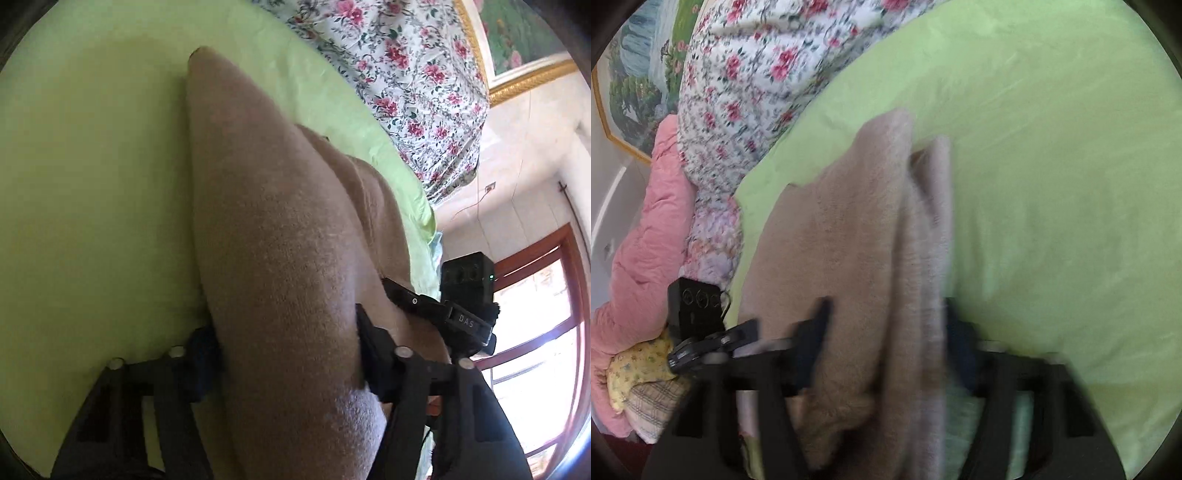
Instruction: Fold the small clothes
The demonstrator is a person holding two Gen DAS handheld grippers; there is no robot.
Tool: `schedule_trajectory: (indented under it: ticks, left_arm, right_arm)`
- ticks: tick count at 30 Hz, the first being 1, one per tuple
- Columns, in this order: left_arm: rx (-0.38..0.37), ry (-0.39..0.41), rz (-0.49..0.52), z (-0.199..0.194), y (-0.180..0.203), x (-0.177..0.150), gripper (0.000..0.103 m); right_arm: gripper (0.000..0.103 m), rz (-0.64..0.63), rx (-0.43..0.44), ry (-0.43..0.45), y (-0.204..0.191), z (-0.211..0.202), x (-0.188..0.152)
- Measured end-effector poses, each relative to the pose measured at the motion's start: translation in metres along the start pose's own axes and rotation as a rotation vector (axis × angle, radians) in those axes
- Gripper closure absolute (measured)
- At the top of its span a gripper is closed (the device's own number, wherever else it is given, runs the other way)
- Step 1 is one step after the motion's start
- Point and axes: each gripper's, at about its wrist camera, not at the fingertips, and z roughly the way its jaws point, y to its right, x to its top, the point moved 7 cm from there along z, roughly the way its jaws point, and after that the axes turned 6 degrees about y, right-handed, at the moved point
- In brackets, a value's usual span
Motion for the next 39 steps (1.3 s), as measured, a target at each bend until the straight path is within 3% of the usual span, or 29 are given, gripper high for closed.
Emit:
schedule_trajectory:
  ticks: [3,6,11,16,20,25,27,31,36,39]
  left_arm:
    - [-0.01,0.024,0.021,-0.014,0.005,-0.004,0.056]
    - [-0.011,0.041,0.04,-0.041,0.013,-0.013,0.058]
    - [-0.014,0.079,0.054,-0.13,0.007,-0.046,0.058]
    - [0.037,0.099,0.069,-0.2,-0.01,-0.084,0.058]
    - [0.071,0.1,0.056,-0.226,-0.036,-0.11,0.058]
    - [0.11,0.073,0.007,-0.219,-0.077,-0.136,0.05]
    - [0.088,0.087,-0.032,-0.221,-0.082,-0.135,0.047]
    - [0.148,0.103,-0.005,-0.23,-0.082,-0.132,0.043]
    - [0.21,0.172,0.022,-0.249,-0.082,-0.109,0.037]
    - [0.239,0.194,-0.013,-0.253,-0.093,-0.087,0.035]
  right_arm:
    - [0.071,0.012,0.006,0.033,-0.009,-0.006,-0.003]
    - [0.073,0.013,0.032,0.055,-0.027,-0.015,-0.013]
    - [0.073,-0.03,0.125,0.024,-0.082,-0.022,-0.062]
    - [0.073,-0.041,0.215,-0.001,-0.132,-0.008,-0.116]
    - [0.073,-0.032,0.248,-0.03,-0.152,0.019,-0.147]
    - [0.071,-0.028,0.161,-0.062,-0.14,0.047,-0.169]
    - [0.065,-0.02,0.146,-0.062,-0.137,0.045,-0.17]
    - [0.052,-0.049,0.058,-0.048,-0.138,0.034,-0.164]
    - [0.047,-0.099,-0.016,0.034,-0.139,0.011,-0.138]
    - [0.047,-0.117,-0.016,0.063,-0.146,0.012,-0.121]
